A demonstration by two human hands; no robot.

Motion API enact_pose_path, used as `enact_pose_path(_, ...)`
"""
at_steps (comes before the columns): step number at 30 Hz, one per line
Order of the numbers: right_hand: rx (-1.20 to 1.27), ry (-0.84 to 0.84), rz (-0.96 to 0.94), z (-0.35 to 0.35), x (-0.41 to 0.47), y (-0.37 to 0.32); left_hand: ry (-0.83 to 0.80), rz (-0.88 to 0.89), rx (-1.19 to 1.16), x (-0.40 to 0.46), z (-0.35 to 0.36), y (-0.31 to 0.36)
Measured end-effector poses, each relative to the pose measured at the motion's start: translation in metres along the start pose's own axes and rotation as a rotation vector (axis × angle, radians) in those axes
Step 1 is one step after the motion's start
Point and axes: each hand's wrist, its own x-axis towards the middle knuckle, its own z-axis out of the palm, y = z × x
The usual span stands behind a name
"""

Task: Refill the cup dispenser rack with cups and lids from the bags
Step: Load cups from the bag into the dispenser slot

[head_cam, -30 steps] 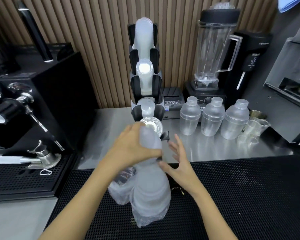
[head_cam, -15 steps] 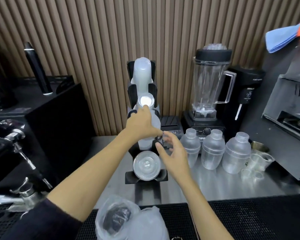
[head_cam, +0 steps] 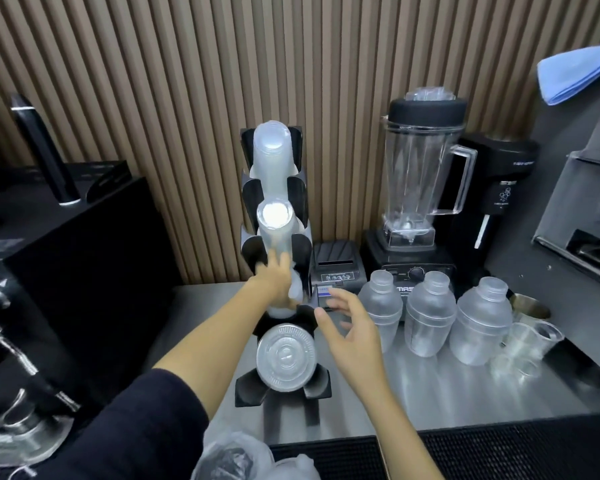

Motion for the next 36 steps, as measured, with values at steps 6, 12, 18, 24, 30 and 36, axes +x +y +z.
enact_pose_path(6, 0.024, -0.04, 0.016, 0.01, 0.002, 0.004, -0.057, -0.002, 0.036, 0.006, 0.004, -0.007)
enact_pose_path(12, 0.047, -0.04, 0.049, 0.019, 0.003, 0.004, -0.099, 0.037, 0.033, 0.002, 0.005, -0.006)
enact_pose_path(18, 0.076, -0.029, 0.055, 0.02, 0.001, 0.005, -0.149, 0.117, 0.206, 0.01, -0.002, -0.009)
enact_pose_path(24, 0.083, -0.037, 0.057, 0.014, -0.003, 0.0, -0.095, 0.195, 0.114, 0.001, -0.017, -0.007)
enact_pose_path(30, 0.02, -0.056, 0.053, 0.007, -0.004, 0.0, -0.005, 0.268, 0.227, 0.005, -0.01, -0.008)
enact_pose_path(36, -0.009, -0.081, -0.001, 0.003, -0.005, 0.001, 0.114, 0.255, 0.385, 0.009, -0.008, -0.004)
